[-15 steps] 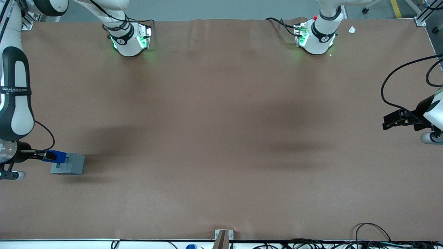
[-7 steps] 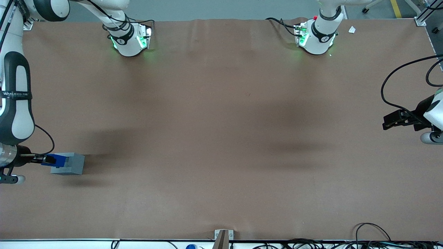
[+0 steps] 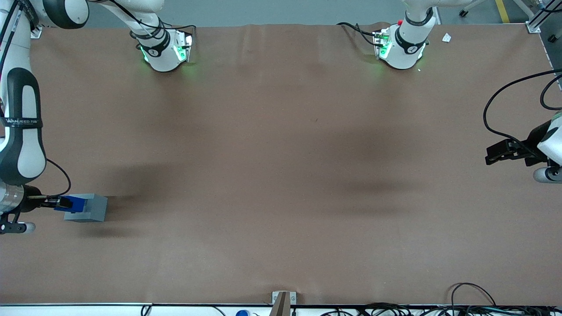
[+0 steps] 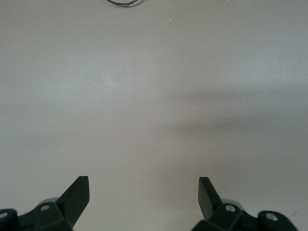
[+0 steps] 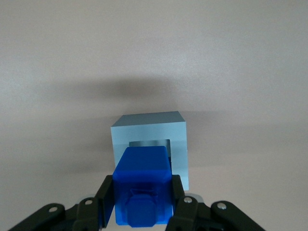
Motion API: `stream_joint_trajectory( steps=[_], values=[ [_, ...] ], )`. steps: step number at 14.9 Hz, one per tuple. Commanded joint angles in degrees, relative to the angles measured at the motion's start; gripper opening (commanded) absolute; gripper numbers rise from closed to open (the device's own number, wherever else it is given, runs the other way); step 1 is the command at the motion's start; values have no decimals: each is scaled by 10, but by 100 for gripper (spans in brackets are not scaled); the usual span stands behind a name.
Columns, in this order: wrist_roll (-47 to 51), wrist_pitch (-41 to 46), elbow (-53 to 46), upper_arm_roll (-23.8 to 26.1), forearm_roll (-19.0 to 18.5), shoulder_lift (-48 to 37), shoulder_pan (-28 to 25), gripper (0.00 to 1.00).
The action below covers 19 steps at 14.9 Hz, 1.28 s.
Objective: Insert blue part into gray base with right arm
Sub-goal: 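Lower the blue block into the gray base opening with the right gripper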
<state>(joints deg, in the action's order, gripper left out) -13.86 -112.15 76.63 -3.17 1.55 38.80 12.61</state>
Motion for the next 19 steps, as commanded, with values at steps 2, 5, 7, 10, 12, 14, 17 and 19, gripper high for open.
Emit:
stream_joint_trajectory(
  steps=[2,5,7,10,12,14,17,19],
  values=[
    [-18,0,-13,6,7,12,11,3],
    [-20,-4,-13,6,7,15,12,3],
    [-19,-4,-12,6,7,15,12,3],
    [-19,-10,-11,6,8,16,12,3],
    [-19,-10,-10,7,9,16,11,3],
    [-20,-17,-10,6,10,18,12,3],
    [-19,-24,-10,7,10,21,10,4],
    [-19,-26,-10,7,10,23,8,4]
  ],
)
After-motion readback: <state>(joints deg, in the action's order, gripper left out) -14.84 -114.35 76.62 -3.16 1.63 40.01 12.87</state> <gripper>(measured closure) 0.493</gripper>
